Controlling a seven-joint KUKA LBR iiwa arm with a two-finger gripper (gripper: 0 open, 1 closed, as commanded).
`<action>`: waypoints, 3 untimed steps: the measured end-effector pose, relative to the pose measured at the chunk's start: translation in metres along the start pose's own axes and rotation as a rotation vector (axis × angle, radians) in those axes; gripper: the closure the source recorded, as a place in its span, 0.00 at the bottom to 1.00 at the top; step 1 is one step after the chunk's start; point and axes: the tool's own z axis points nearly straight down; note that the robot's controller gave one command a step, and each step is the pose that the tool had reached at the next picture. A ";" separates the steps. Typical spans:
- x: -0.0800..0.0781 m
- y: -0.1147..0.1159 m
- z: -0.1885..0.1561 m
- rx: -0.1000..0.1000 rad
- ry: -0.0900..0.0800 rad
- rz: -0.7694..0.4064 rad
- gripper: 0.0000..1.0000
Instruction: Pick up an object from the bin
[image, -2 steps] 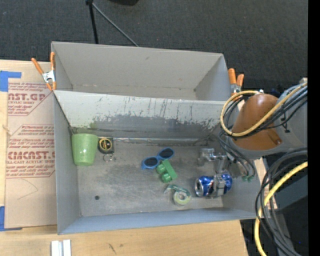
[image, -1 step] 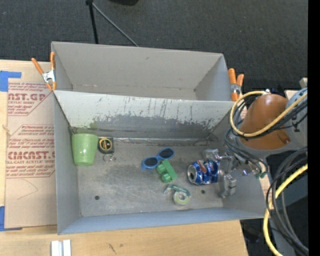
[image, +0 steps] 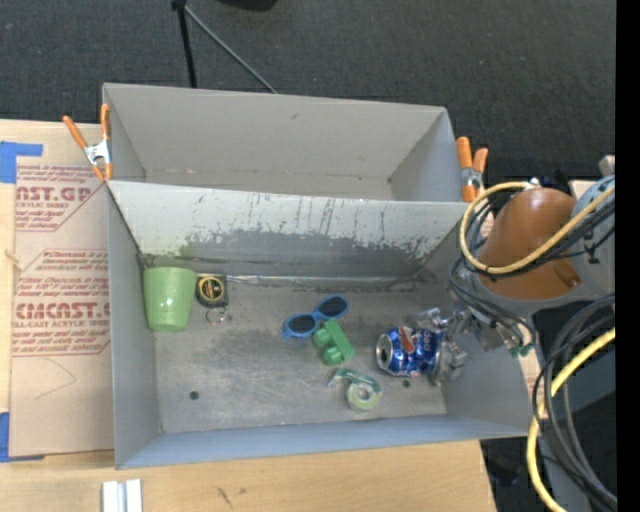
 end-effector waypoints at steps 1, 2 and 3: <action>-0.013 0.018 -0.122 0.004 -0.008 -0.033 1.00; 0.001 0.028 -0.148 0.002 -0.003 -0.039 1.00; 0.001 0.028 -0.147 0.000 -0.001 -0.039 0.00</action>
Offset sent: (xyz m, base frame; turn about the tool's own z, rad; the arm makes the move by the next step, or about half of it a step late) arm 0.0040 0.0207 0.1173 -0.0338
